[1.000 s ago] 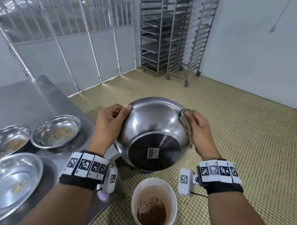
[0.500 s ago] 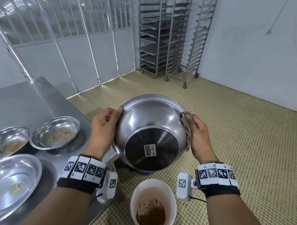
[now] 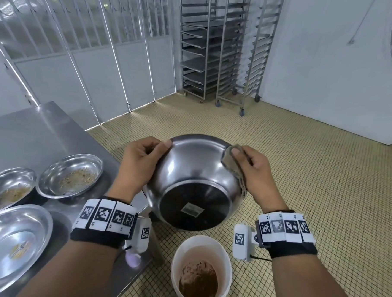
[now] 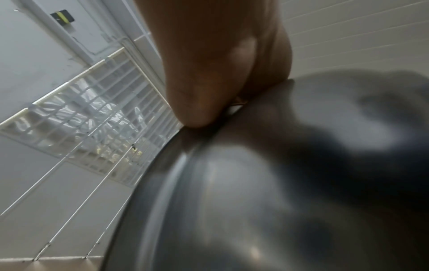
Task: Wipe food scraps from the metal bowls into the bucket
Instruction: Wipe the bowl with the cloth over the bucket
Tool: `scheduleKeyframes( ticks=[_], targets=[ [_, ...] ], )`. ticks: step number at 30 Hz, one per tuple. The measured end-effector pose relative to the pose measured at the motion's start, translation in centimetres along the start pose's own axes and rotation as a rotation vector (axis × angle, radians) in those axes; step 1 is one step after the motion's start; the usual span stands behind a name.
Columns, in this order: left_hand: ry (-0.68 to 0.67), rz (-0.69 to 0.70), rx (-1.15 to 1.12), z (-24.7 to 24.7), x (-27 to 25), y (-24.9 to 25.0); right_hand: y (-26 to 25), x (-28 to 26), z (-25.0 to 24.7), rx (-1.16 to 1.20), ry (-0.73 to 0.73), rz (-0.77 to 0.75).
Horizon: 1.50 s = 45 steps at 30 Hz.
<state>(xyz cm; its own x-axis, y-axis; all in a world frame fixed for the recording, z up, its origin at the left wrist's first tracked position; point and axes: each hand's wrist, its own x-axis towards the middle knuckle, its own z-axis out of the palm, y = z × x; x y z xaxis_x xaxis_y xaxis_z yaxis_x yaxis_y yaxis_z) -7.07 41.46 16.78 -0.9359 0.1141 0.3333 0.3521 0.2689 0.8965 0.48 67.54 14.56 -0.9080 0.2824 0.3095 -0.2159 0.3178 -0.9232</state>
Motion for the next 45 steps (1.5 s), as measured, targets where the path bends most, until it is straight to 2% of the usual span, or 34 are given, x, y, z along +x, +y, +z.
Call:
scheduleKeyframes(
  ticks=[2, 5, 7, 10, 12, 14, 17, 20, 22, 26, 29, 32, 34, 38, 41, 43, 45],
  targets=[
    [0.049, -0.019, -0.023, 0.0, 0.0, -0.2, 1.0, -1.0, 0.4, 0.142, 0.003, 0.133],
    [0.02, -0.017, 0.027, 0.6, -0.3, -0.5, 1.3, -1.0, 0.6, 0.125, 0.029, 0.169],
    [-0.01, 0.001, 0.054, 0.9, -0.2, -0.6, 0.3, -0.1, 0.1, 0.018, 0.019, 0.082],
    [-0.107, 0.074, 0.156, 1.8, -0.4, -0.3, -1.7, 1.1, 0.0, -0.286, -0.128, -0.067],
    [-0.117, 0.095, 0.151, 2.1, -0.5, 0.1, -2.2, 1.4, 0.4, -0.35, -0.145, -0.116],
    [-0.068, 0.087, 0.103, 1.8, -0.3, 0.2, -1.5, 1.2, 0.1, -0.248, -0.082, -0.096],
    [0.034, 0.006, -0.002, 0.9, 0.2, -0.1, 0.5, 0.1, -0.3, 0.039, 0.0, 0.107],
    [0.041, -0.03, -0.009, 1.0, 0.2, -0.6, 1.1, -0.4, 0.1, 0.094, 0.026, 0.194],
    [0.006, -0.005, 0.016, 1.4, -0.1, -0.6, 0.2, 0.1, -0.1, -0.006, 0.026, 0.125],
    [-0.117, 0.09, 0.132, 2.6, -0.6, -0.2, -2.3, 1.5, 0.2, -0.374, -0.14, -0.074],
    [-0.055, 0.068, 0.063, 2.3, -0.4, -0.1, -2.0, 1.6, 0.0, -0.298, -0.079, -0.075],
    [0.08, -0.013, -0.077, 1.4, -0.1, -0.6, -0.1, 0.9, -0.6, 0.006, 0.044, 0.085],
    [0.092, -0.053, -0.085, 1.2, -0.1, -1.1, 0.6, 0.6, -0.5, 0.077, 0.066, 0.138],
    [0.003, -0.026, 0.088, 1.1, -0.1, -1.7, -0.2, 1.2, -0.5, 0.012, 0.029, 0.095],
    [-0.083, 0.053, 0.24, 1.2, 0.3, -0.8, -1.8, 2.0, -0.6, -0.213, -0.045, -0.048],
    [-0.113, 0.102, 0.264, 1.4, 0.6, -0.1, -2.9, 2.3, -0.2, -0.34, -0.081, -0.131],
    [-0.092, 0.122, 0.233, 1.5, 0.9, 0.6, -3.4, 2.4, 0.1, -0.35, -0.087, -0.142]
  ],
)
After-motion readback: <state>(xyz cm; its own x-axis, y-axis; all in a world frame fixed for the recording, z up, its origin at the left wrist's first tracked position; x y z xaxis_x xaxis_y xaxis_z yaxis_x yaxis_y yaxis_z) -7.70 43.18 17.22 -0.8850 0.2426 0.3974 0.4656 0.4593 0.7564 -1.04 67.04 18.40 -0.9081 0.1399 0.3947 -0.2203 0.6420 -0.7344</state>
